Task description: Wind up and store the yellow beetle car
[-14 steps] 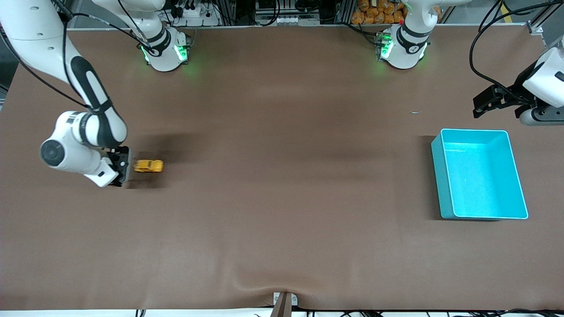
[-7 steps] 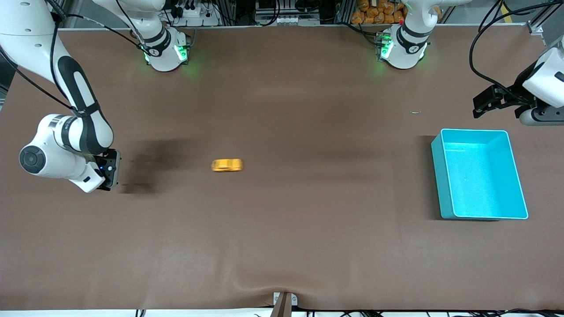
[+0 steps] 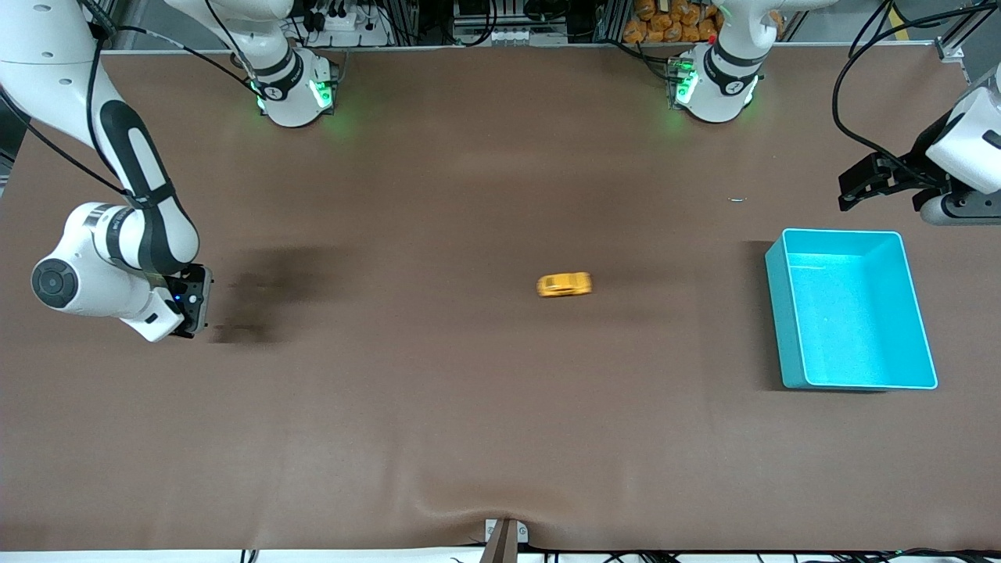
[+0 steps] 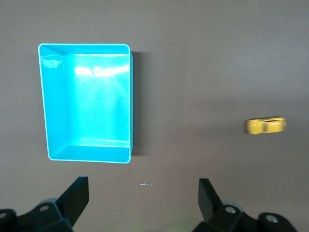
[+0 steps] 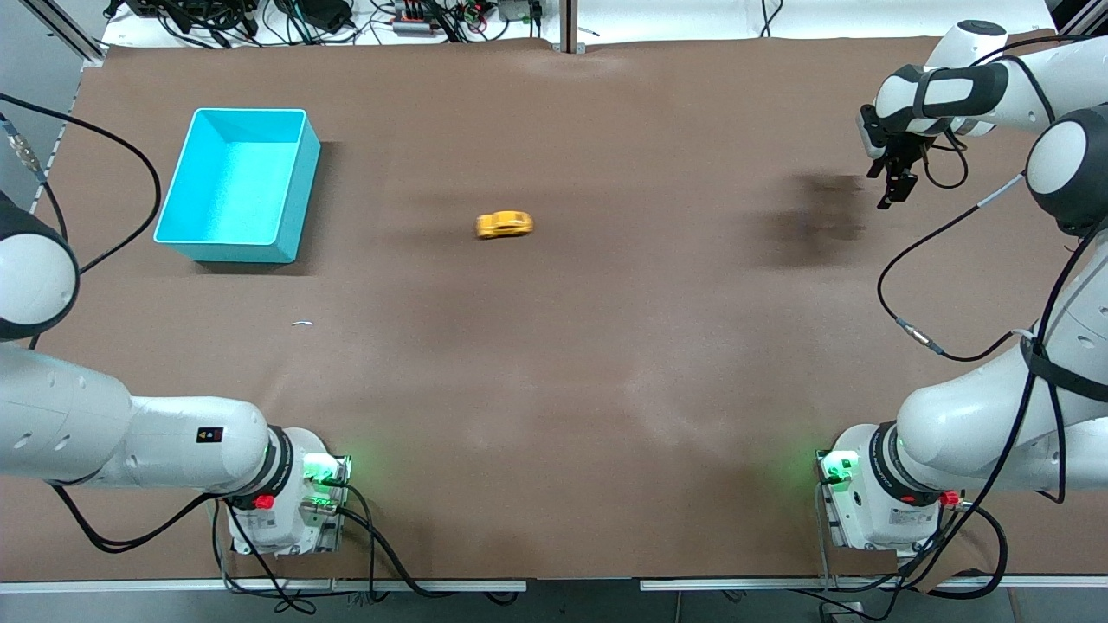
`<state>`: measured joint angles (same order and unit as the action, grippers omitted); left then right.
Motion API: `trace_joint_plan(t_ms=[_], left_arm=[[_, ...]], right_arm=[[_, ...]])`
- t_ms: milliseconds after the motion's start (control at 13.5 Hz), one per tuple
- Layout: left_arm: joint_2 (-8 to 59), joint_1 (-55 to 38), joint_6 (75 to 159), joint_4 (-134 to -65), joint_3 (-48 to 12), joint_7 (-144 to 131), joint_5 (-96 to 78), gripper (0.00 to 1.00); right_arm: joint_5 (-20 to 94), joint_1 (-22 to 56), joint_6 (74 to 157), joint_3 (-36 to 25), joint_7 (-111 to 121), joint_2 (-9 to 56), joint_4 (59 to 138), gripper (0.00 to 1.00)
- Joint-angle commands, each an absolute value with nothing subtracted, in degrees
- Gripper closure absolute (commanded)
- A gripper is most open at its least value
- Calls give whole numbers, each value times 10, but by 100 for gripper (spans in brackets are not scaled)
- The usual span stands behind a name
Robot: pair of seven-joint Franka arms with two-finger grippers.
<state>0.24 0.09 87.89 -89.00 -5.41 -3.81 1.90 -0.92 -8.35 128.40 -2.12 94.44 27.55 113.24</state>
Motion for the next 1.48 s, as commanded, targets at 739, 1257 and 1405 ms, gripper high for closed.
trace_joint_plan(t_ms=[739, 1257, 1405], left_arm=[[11, -1, 884, -884, -57, -39, 10, 0], [63, -26, 920, -883, -64, -41, 9, 0], [84, -27, 941, -882, -65, -40, 9, 0]], right_arm=[[98, -101, 1153, -14, 917, 258, 1008, 0], [88, -47, 1021, -11, 548, 193, 877, 0], [62, -33, 972, -11, 477, 185, 840, 0]])
